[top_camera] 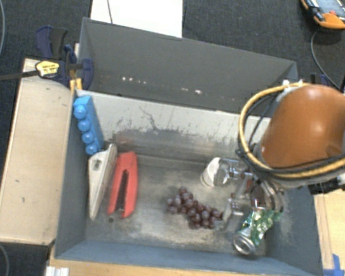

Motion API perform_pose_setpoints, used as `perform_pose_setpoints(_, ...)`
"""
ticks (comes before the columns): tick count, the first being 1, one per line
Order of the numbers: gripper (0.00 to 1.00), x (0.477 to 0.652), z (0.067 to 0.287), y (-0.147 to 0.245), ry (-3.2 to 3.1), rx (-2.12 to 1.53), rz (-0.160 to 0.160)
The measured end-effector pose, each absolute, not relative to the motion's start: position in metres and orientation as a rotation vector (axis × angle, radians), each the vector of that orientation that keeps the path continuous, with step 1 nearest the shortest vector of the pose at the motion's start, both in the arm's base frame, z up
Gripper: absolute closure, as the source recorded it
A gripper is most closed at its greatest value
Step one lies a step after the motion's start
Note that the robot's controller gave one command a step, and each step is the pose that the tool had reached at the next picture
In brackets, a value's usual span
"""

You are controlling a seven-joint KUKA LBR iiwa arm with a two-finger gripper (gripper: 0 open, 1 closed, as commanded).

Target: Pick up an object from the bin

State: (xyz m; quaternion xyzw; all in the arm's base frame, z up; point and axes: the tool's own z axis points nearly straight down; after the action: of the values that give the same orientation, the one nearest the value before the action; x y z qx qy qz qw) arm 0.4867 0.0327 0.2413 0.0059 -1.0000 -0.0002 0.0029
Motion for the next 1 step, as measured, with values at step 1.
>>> perform_pose_setpoints(1,0.0,0.4881,0.2456,0.0325,-3.144,0.016,-0.001)
